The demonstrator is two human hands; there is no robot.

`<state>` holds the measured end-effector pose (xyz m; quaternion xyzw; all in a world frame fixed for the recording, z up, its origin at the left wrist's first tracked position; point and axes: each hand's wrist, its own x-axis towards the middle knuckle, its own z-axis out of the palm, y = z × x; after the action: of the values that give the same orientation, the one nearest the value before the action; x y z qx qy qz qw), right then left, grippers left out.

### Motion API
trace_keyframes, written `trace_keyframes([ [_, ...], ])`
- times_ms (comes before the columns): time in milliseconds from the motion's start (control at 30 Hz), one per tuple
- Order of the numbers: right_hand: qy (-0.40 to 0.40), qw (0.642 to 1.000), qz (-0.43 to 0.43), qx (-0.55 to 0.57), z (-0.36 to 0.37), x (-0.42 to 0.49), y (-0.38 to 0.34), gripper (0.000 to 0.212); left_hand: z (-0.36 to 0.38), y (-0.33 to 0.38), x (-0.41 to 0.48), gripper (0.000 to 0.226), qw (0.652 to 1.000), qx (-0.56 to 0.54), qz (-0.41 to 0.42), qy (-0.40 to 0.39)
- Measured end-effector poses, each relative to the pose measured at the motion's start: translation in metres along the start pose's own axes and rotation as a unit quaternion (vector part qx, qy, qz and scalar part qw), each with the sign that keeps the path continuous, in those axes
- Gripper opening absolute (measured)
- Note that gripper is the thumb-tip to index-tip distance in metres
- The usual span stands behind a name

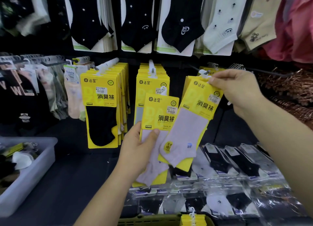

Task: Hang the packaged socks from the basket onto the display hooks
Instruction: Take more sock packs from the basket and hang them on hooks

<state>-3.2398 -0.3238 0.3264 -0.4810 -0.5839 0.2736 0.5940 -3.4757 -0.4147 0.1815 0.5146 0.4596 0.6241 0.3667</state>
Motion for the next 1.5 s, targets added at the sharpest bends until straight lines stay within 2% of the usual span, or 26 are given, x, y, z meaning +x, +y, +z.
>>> trace_keyframes([
  [100, 0.025, 1.000, -0.013, -0.009, -0.005, 0.014, -0.001, 0.010, -0.001, 0.002, 0.000, 0.015, 1.000, -0.008, -0.001, 0.004],
  [167, 0.018, 0.999, -0.024, -0.030, -0.005, 0.020, -0.001, 0.007, -0.001, 0.002, 0.001, 0.016, 1.000, -0.010, 0.006, 0.003],
  [533, -0.004, 0.990, -0.097, -0.104, 0.004, 0.024, 0.004, 0.018, 0.001, 0.001, -0.001, 0.017, 0.999, -0.048, 0.004, -0.016],
  [700, 0.054, 0.982, -0.133, -0.119, 0.000, 0.010, 0.001, 0.015, 0.007, 0.002, -0.006, 0.022, 0.998, -0.049, 0.010, -0.037],
  [767, 0.023, 0.977, -0.168, -0.126, 0.001, -0.005, -0.004, 0.014, 0.013, 0.003, -0.007, 0.024, 0.998, -0.039, 0.015, -0.049],
  [900, -0.128, 0.968, -0.180, -0.122, 0.007, -0.037, -0.010, 0.005, 0.029, 0.005, -0.010, 0.019, 0.996, -0.016, 0.018, -0.083],
  [1000, -0.155, 0.964, -0.175, -0.128, 0.004, -0.041, -0.008, 0.008, 0.041, 0.006, -0.013, 0.020, 0.996, -0.007, 0.017, -0.092],
  [1133, -0.142, 0.969, -0.146, -0.142, -0.008, -0.028, -0.002, 0.010, 0.058, 0.012, -0.009, 0.015, 0.996, 0.015, 0.014, -0.087],
  [1300, -0.075, 0.981, -0.129, -0.123, -0.016, 0.006, 0.000, 0.016, 0.090, 0.023, 0.023, 0.006, 0.995, 0.077, 0.034, -0.045],
  [1500, -0.018, 0.985, -0.130, -0.113, -0.008, 0.038, -0.001, 0.020, 0.108, 0.022, 0.051, 0.015, 0.987, 0.156, 0.012, -0.028],
])
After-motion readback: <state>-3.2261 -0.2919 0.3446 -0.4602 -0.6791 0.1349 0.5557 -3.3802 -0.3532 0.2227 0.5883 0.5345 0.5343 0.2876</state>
